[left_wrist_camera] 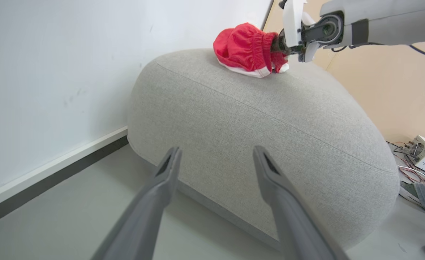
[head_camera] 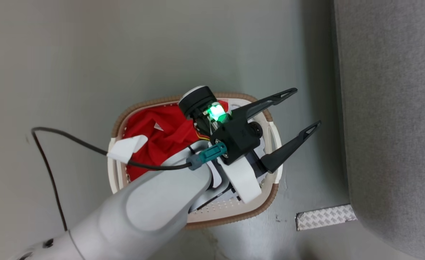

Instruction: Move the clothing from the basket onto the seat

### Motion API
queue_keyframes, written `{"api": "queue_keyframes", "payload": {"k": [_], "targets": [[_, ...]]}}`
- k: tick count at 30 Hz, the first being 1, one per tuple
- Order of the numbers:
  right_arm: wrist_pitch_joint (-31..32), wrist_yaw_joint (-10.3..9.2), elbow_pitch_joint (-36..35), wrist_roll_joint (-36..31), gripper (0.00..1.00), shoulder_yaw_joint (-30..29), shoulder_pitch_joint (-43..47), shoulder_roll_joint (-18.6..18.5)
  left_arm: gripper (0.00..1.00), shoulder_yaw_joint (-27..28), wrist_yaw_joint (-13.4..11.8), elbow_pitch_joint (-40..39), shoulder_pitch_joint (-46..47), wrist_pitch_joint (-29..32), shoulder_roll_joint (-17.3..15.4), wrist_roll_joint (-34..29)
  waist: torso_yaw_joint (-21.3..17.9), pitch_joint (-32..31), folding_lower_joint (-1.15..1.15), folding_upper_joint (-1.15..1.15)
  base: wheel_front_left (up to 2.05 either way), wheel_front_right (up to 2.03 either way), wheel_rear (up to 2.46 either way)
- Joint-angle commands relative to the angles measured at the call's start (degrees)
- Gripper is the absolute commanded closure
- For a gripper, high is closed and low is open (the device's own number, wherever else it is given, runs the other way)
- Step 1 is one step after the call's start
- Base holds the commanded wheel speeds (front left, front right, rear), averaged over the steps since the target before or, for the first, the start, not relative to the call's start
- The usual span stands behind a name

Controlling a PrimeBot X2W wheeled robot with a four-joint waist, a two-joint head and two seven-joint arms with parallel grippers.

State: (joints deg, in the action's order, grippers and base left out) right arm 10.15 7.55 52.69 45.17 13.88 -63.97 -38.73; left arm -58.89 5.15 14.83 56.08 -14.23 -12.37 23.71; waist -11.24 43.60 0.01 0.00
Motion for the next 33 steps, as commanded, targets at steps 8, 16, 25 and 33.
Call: {"api": "queue_keyframes", "payload": {"k": [8, 16, 25, 33], "targets": [[7.0, -0.12, -0.2, 2.8, 0.00, 5.9, 3.6, -0.3, 0.00, 1.1, 0.1, 2.8, -3.8, -0.9, 0.5, 1.5, -1.4, -7.8, -0.01, 0.00, 0.00, 0.00, 0.00], [7.1, -0.13, -7.1, 4.7, 0.00, 11.8, 8.1, -2.2, 0.00, 4.9, -0.8, 2.6, -9.9, -0.9, 0.5, 2.7, -2.7, -17.4, -0.01, 0.00, 0.00, 0.00, 0.00], [-3.1, -0.13, -16.2, 6.4, 0.00, 14.7, 14.0, -1.5, 0.00, 12.7, -2.1, 0.8, -17.5, -0.9, 0.3, 2.2, -1.4, -27.7, -0.01, 0.00, 0.00, 0.00, 0.00], [-11.6, -0.13, -24.3, 6.0, 0.00, 13.6, 19.6, 2.1, 0.00, 21.2, -3.9, -1.2, -24.0, -0.9, -1.1, 2.9, 1.9, -34.8, -0.01, 0.00, 0.00, 0.00, 0.00]]}}
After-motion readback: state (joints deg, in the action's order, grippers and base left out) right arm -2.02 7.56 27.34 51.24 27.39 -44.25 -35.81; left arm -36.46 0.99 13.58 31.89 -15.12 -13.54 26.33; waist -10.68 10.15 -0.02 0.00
